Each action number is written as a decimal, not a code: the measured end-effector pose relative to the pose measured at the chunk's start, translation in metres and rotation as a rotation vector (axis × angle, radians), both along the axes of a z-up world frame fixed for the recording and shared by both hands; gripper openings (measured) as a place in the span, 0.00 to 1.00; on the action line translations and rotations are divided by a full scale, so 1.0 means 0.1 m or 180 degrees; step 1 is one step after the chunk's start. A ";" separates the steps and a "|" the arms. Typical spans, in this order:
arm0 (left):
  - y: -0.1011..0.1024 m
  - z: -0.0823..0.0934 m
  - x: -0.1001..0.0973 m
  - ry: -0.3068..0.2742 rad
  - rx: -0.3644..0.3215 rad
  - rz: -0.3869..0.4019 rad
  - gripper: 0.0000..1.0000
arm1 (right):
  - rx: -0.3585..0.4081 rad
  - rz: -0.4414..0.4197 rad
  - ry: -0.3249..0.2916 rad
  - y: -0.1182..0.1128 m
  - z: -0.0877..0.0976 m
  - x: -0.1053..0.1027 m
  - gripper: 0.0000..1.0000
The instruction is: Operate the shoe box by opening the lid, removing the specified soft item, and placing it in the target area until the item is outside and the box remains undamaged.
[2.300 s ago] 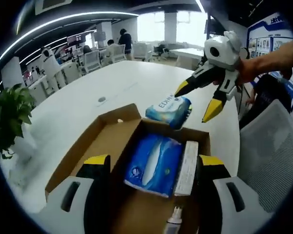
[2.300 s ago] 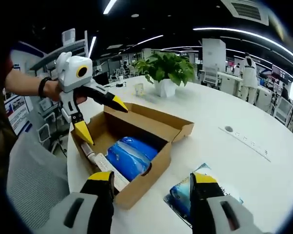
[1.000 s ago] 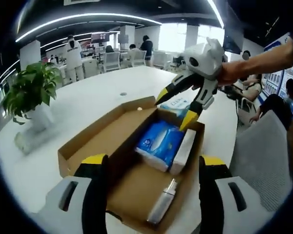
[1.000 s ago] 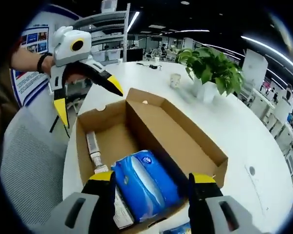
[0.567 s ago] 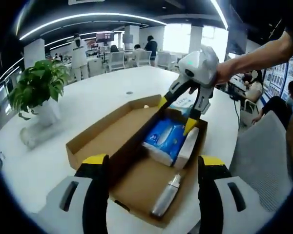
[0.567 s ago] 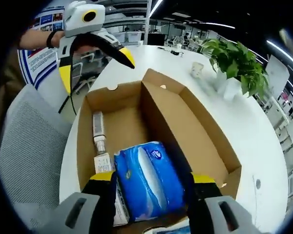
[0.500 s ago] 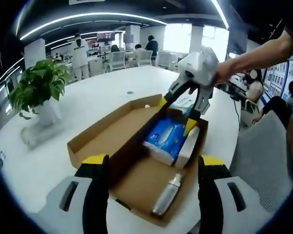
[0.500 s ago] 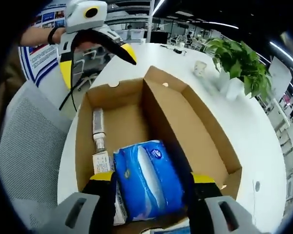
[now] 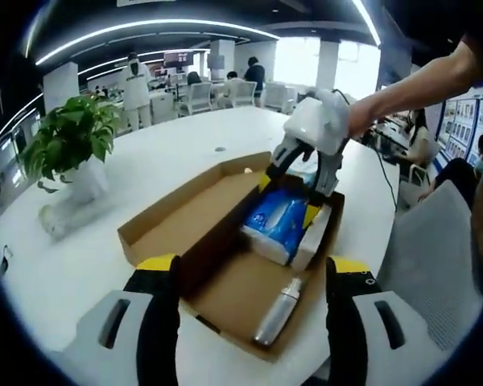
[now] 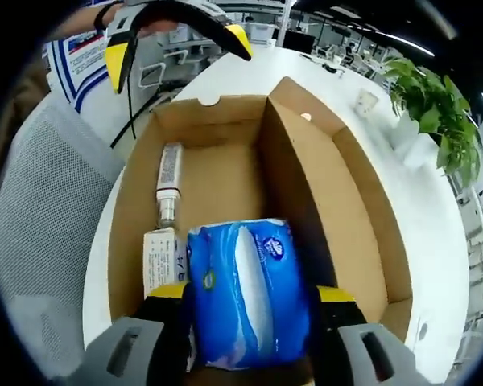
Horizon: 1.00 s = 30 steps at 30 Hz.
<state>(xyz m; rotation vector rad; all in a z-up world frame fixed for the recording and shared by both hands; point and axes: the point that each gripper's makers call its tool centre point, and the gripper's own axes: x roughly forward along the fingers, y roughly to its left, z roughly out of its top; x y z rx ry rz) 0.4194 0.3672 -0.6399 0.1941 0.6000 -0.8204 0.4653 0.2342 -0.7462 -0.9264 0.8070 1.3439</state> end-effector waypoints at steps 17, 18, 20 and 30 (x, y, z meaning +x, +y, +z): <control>0.07 0.00 0.01 0.0007 0.0022 0.0014 0.73 | -0.0227 0.0241 -0.0043 0.00 -0.24 0.03 0.60; 0.07 0.00 0.00 0.0010 0.0022 0.0015 0.73 | -0.0234 0.0243 -0.0043 0.01 -0.25 0.01 0.61; 0.07 0.00 0.00 0.0009 0.0025 0.0019 0.73 | -0.0246 0.0266 -0.0036 0.01 -0.26 -0.02 0.63; 0.07 -0.04 -0.02 0.0037 0.0041 -0.0004 0.72 | -0.0186 0.0297 -0.0034 0.04 -0.21 -0.06 0.57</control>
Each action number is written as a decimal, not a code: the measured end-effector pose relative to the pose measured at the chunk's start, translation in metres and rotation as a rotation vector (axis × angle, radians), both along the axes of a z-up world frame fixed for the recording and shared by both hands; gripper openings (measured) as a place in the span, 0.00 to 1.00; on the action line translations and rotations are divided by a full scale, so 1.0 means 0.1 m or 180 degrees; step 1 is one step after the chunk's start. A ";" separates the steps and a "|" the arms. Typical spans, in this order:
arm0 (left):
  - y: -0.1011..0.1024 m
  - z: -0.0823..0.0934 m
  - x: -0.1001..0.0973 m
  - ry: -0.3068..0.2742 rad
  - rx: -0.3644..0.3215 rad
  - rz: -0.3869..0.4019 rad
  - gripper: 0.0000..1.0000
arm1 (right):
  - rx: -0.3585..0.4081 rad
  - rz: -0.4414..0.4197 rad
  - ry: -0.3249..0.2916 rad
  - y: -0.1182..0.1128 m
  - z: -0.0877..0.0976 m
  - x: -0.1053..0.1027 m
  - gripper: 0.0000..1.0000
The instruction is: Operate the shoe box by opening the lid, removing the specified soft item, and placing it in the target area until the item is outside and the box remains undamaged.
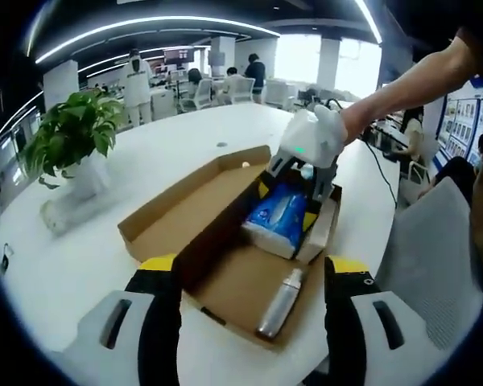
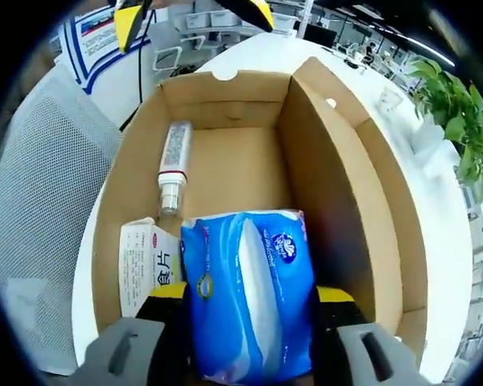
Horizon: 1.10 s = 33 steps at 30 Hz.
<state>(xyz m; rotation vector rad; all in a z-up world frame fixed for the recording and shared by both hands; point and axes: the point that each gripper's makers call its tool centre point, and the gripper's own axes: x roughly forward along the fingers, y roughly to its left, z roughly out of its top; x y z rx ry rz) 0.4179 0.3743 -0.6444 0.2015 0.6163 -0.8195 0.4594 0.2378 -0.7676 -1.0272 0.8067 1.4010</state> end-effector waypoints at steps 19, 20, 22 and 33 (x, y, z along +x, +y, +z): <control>-0.01 0.10 0.02 -0.0040 -0.0021 -0.0020 0.73 | -0.0156 0.0240 -0.0106 0.06 -0.18 0.02 0.63; -0.01 0.10 0.03 -0.0030 -0.0031 -0.0011 0.73 | -0.0167 0.0233 -0.0091 0.05 -0.21 0.03 0.63; -0.01 0.08 0.03 -0.0014 -0.0023 -0.0011 0.74 | -0.0185 0.0210 -0.0068 0.05 -0.25 0.03 0.64; -0.03 0.10 0.02 -0.0003 -0.0037 -0.0010 0.74 | -0.0147 0.0137 -0.0070 0.03 -0.23 -0.01 0.55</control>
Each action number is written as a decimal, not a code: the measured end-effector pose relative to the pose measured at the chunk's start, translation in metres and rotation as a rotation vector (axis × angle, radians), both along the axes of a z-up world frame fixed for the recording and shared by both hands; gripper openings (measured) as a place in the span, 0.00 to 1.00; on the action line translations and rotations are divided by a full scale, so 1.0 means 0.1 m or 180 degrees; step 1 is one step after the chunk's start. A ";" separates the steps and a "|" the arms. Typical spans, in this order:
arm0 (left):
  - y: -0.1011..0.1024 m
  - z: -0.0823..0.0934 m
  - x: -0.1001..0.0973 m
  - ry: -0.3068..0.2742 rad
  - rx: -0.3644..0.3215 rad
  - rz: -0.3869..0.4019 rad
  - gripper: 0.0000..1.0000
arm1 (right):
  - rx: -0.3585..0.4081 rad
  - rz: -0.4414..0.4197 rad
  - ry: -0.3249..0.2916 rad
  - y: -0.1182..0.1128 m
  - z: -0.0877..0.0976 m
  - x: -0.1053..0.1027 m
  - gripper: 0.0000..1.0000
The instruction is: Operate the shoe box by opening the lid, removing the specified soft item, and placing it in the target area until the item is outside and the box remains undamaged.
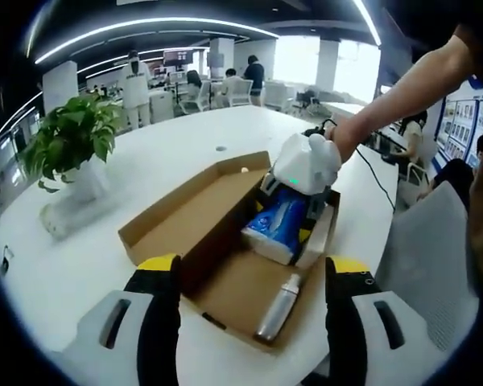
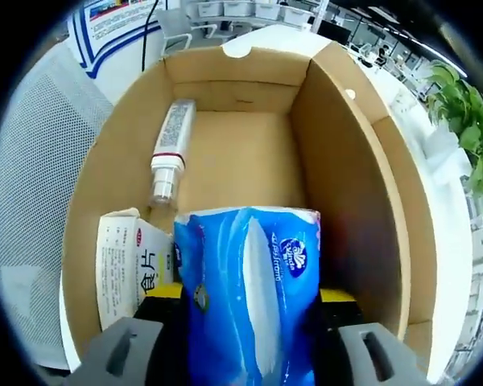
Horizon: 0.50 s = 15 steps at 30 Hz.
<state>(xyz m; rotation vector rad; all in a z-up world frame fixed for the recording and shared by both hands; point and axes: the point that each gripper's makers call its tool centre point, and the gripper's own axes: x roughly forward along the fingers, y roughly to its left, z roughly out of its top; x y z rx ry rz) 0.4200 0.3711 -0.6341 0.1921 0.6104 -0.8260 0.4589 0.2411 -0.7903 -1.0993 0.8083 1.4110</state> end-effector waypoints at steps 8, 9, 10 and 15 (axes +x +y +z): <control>0.05 0.03 -0.01 -0.0028 0.0010 0.0015 0.73 | 0.0106 -0.0048 -0.0003 -0.01 0.13 -0.05 0.47; 0.05 0.04 -0.01 -0.0032 0.0006 0.0019 0.73 | 0.0130 -0.0065 -0.0014 0.01 0.15 -0.04 0.47; 0.05 0.05 -0.01 -0.0037 0.0004 0.0022 0.73 | 0.0145 -0.0082 -0.0005 0.02 0.17 -0.04 0.47; 0.06 0.10 -0.03 -0.0066 -0.0003 0.0035 0.73 | 0.0241 -0.0155 -0.0033 0.07 0.29 -0.04 0.47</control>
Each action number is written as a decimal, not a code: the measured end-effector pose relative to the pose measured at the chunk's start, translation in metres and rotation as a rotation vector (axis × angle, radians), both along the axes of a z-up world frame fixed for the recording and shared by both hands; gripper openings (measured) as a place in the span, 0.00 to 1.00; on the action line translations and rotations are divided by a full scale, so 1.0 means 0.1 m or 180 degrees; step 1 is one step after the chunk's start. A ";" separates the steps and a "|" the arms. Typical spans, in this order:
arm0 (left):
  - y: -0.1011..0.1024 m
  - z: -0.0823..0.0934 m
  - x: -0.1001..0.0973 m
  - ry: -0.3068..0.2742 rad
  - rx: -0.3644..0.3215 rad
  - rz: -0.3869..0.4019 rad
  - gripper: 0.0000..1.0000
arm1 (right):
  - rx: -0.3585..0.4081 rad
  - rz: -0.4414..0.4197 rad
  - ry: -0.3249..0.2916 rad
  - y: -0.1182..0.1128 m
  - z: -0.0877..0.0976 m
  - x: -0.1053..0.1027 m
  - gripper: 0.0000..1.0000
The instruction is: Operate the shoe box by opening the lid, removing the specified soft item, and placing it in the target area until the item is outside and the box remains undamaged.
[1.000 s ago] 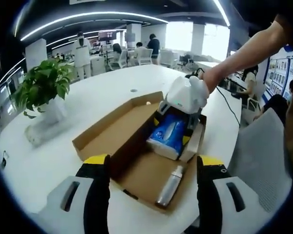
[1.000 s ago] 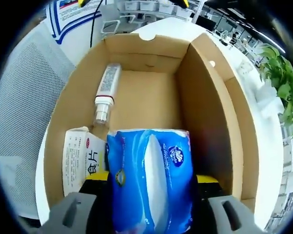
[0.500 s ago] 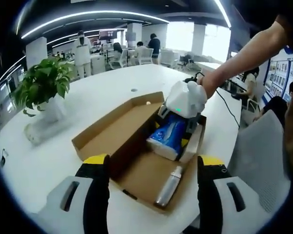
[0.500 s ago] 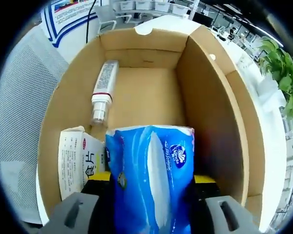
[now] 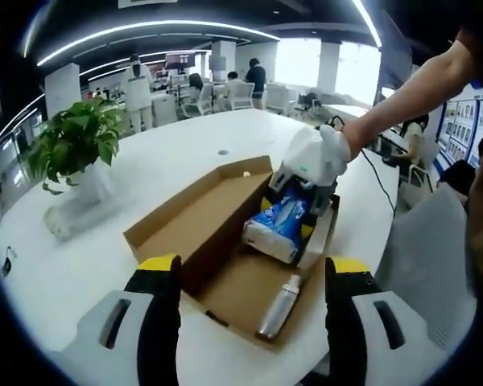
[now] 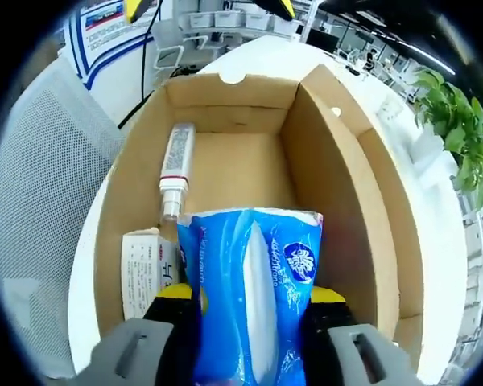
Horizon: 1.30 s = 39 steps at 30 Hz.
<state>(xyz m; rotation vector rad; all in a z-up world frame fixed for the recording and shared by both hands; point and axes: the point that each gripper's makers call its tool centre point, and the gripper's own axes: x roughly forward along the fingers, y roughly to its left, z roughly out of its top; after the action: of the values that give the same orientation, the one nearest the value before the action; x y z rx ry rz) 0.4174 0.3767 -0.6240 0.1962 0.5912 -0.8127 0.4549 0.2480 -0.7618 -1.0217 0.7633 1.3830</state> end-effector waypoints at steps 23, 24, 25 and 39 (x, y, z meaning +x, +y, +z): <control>-0.07 0.07 -0.14 -0.0061 -0.0022 -0.0011 0.73 | 0.0328 -0.0155 -0.0169 -0.02 0.69 -0.05 0.47; -0.08 0.08 -0.14 -0.0066 -0.0024 -0.0014 0.73 | 0.0320 -0.0137 -0.0189 -0.02 0.71 -0.05 0.47; -0.09 0.10 -0.14 -0.0073 -0.0029 -0.0018 0.73 | 0.0320 -0.0135 -0.0189 -0.02 0.73 -0.06 0.47; -0.19 0.16 -0.13 -0.0129 -0.0073 -0.0067 0.73 | 0.0358 -0.0272 -0.0210 -0.25 0.96 -0.08 0.47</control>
<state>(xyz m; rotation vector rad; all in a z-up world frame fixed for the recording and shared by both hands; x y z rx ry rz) 0.4044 0.3580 -0.6077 0.1977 0.5424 -0.8336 0.4469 0.2234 -0.6662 -0.9319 0.6656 1.2981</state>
